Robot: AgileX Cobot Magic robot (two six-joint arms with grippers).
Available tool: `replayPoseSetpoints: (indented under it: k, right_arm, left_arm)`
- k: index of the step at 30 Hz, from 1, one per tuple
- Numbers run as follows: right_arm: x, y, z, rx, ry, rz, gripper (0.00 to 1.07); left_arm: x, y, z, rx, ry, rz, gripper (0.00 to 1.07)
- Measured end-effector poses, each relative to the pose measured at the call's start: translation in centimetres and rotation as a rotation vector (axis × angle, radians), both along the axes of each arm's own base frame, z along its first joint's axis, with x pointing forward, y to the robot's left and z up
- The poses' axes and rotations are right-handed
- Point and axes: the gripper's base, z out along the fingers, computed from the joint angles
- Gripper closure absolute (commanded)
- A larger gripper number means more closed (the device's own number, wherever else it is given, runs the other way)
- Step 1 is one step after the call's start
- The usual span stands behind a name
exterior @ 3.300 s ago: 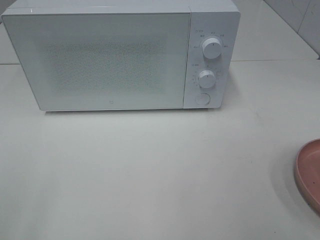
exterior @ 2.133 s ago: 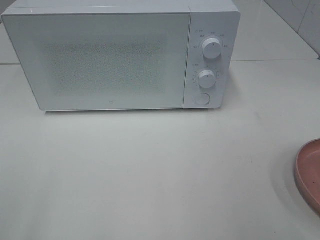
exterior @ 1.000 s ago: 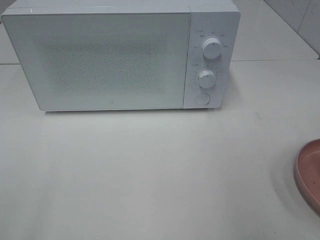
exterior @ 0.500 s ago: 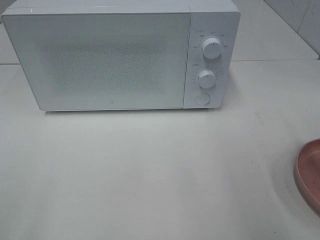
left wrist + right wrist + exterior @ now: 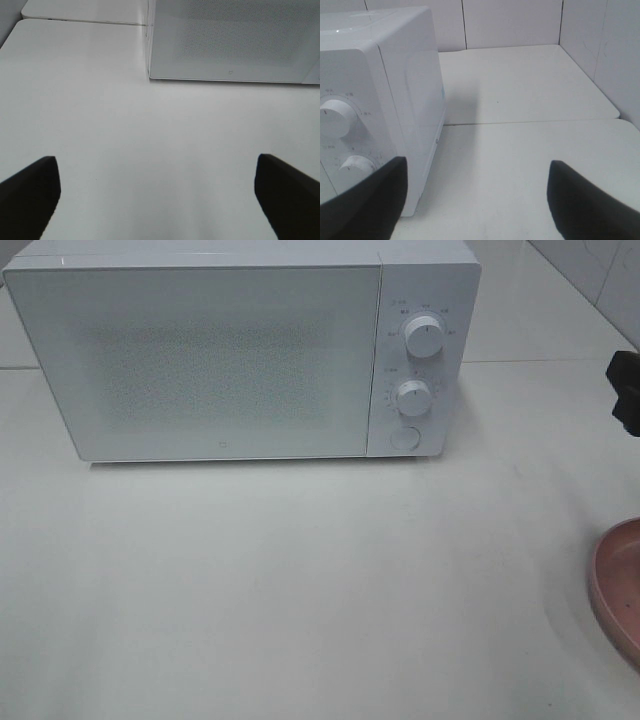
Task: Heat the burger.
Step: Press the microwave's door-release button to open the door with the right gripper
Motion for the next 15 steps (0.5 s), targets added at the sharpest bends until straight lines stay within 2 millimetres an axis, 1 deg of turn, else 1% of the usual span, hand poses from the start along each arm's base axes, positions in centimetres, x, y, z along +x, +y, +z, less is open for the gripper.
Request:
replayPoseSetpoints:
  k: [1, 3, 4, 5, 6, 7, 8, 10, 11, 12, 13, 15]
  right_arm:
    - [0.4, 0.5, -0.6, 0.0, 0.01, 0.021, 0.35]
    - [0.5, 0.9, -0.8, -0.01, 0.006, 0.035, 0.35]
    - [0.7, 1.9, -1.5, -0.033, 0.012, 0.071, 0.35]
    - [0.7, 1.9, -1.5, -0.033, 0.012, 0.071, 0.35]
    - [0.8, 2.4, -1.9, -0.052, 0.018, 0.086, 0.35]
    - [1.0, 3.3, -2.7, -0.085, 0.038, 0.103, 0.35]
    - [1.0, 3.3, -2.7, -0.085, 0.038, 0.103, 0.35]
    - [1.0, 4.6, -3.9, -0.153, 0.06, 0.103, 0.35]
    - [1.0, 4.6, -3.9, -0.153, 0.06, 0.103, 0.35]
    - [0.9, 5.4, -4.5, -0.179, 0.068, 0.081, 0.35]
    - [0.9, 5.4, -4.5, -0.179, 0.068, 0.081, 0.35]
    - [0.7, 6.3, -5.4, -0.208, 0.081, 0.033, 0.35]
  left_arm:
    - [0.0, 0.0, 0.0, 0.0, 0.0, 0.0, 0.09]
    - [0.0, 0.0, 0.0, 0.0, 0.0, 0.0, 0.09]
    - [0.0, 0.0, 0.0, 0.0, 0.0, 0.0, 0.09]
    - [0.0, 0.0, 0.0, 0.0, 0.0, 0.0, 0.09]
    - [0.0, 0.0, 0.0, 0.0, 0.0, 0.0, 0.09]
    - [0.0, 0.0, 0.0, 0.0, 0.0, 0.0, 0.09]
    - [0.0, 0.0, 0.0, 0.0, 0.0, 0.0, 0.09]
    - [0.0, 0.0, 0.0, 0.0, 0.0, 0.0, 0.09]
    - [0.0, 0.0, 0.0, 0.0, 0.0, 0.0, 0.09]
    - [0.0, 0.0, 0.0, 0.0, 0.0, 0.0, 0.09]
    - [0.0, 0.0, 0.0, 0.0, 0.0, 0.0, 0.09]
    - [0.0, 0.0, 0.0, 0.0, 0.0, 0.0, 0.09]
